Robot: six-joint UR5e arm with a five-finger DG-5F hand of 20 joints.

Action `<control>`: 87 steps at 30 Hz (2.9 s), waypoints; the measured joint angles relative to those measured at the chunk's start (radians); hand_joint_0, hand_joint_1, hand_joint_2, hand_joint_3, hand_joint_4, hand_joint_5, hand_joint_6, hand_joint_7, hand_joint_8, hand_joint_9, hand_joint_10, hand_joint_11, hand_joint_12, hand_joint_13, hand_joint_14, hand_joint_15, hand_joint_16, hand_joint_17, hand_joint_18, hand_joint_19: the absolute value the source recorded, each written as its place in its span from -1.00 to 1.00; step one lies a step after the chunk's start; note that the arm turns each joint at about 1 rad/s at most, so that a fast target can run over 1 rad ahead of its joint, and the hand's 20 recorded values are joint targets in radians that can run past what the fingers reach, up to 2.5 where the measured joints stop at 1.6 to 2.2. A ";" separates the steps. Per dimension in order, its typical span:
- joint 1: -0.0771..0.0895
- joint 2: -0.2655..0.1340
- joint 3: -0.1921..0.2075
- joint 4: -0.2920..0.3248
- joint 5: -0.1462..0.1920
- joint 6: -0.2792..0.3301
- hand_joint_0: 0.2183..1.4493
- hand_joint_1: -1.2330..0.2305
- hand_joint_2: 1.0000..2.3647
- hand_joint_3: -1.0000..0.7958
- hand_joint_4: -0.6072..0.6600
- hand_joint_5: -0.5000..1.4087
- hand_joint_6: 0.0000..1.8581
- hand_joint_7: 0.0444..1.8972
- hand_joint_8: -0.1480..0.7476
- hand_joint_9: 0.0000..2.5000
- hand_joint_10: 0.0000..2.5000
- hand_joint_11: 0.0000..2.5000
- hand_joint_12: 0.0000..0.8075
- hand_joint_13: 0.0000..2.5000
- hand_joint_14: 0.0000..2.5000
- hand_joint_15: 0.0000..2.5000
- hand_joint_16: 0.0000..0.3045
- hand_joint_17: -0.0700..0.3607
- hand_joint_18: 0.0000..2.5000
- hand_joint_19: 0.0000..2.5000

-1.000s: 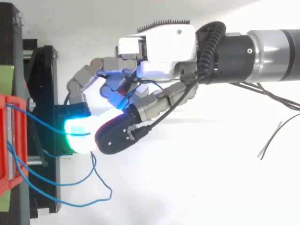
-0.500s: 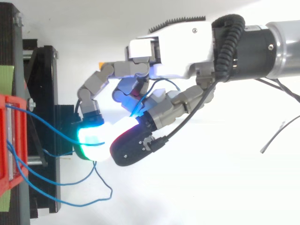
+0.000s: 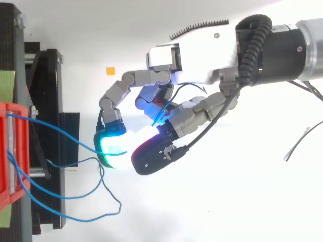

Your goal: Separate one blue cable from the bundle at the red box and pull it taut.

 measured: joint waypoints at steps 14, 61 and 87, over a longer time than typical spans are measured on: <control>-0.001 0.001 -0.001 -0.014 -0.003 0.022 -0.48 -0.44 -0.12 0.17 -0.82 -0.53 -0.06 0.09 -0.35 -0.23 0.99 -0.17 -0.01 -0.08 -0.24 -0.06 -0.60 -0.04 -0.14 -0.04; 0.047 0.179 -0.240 0.109 0.143 -0.114 -0.50 -0.42 -0.03 0.16 -0.80 -0.53 -0.06 0.09 -0.36 -0.04 -0.19 0.11 0.03 -0.04 -0.58 0.03 -0.59 -0.02 -0.18 -0.06; 0.057 0.179 -0.240 0.091 0.152 -0.162 -0.49 -0.42 -0.04 0.16 -0.81 -0.53 -0.06 0.09 -0.34 -0.02 -0.22 0.13 0.03 -0.03 -0.64 0.05 -0.59 -0.02 -0.16 -0.02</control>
